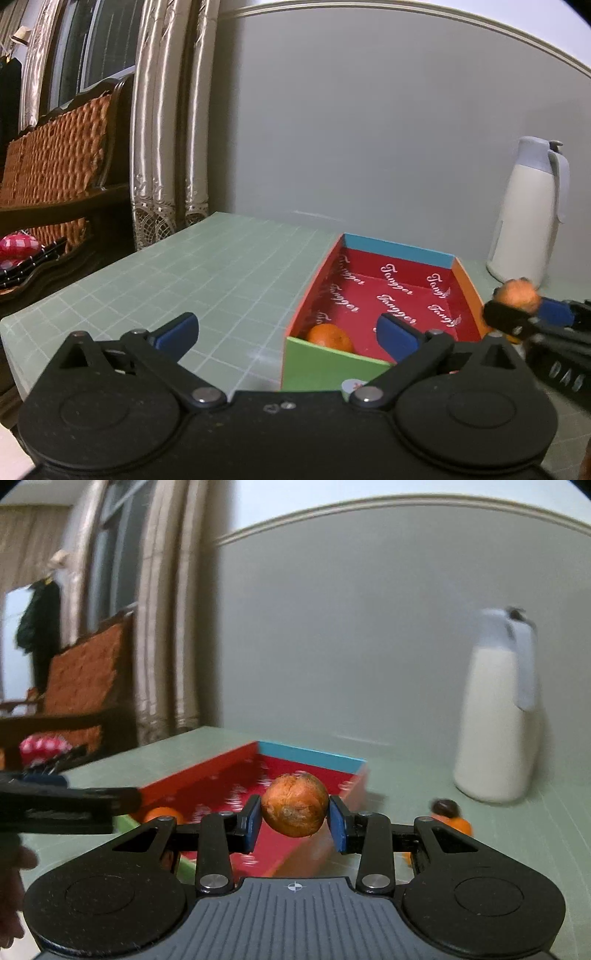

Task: Organize fruits
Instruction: 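Place the halved fruit into the red box and open the right gripper, then grasp the mandarin orange with the left gripper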

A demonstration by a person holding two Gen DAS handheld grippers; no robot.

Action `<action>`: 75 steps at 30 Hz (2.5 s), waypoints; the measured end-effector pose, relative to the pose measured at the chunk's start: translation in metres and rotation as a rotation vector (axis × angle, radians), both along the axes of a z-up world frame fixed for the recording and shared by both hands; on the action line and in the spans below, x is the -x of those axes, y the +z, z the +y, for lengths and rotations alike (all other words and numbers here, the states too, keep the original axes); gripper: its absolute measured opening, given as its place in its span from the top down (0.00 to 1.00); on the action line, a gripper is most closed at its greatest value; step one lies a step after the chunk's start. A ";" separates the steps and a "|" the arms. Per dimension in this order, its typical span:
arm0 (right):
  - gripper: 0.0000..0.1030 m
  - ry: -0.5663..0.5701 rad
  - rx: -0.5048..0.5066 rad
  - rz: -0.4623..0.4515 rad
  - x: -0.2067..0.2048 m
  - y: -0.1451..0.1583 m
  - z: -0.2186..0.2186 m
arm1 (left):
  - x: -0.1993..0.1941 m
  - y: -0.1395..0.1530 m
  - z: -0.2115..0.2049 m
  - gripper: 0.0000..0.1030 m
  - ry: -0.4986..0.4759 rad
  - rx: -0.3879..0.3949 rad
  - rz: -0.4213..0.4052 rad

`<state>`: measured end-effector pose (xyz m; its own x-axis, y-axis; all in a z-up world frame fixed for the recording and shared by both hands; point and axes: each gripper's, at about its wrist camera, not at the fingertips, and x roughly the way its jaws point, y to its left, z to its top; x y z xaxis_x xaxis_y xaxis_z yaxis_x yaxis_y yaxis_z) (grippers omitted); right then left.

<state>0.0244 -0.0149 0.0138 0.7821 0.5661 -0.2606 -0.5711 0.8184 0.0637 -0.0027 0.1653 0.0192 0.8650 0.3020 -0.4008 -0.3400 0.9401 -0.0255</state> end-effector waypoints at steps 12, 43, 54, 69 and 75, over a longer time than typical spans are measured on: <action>0.05 -0.043 0.049 -0.100 0.011 -0.006 0.010 | 0.003 0.002 0.002 0.06 0.022 0.024 -0.009; 0.05 -0.447 -0.019 0.050 -0.003 -0.008 -0.207 | -0.037 -0.005 -0.164 0.06 -0.363 -0.029 -0.030; 0.05 -0.516 -0.007 0.119 -0.017 -0.016 -0.251 | -0.082 -0.031 -0.212 0.10 -0.459 -0.053 0.094; 0.05 -0.524 0.006 0.183 -0.041 -0.027 -0.258 | -0.121 -0.046 -0.215 0.73 -0.482 -0.001 0.218; 0.05 -0.525 0.008 0.194 -0.041 -0.028 -0.254 | -0.112 -0.039 -0.213 0.73 -0.475 -0.011 0.181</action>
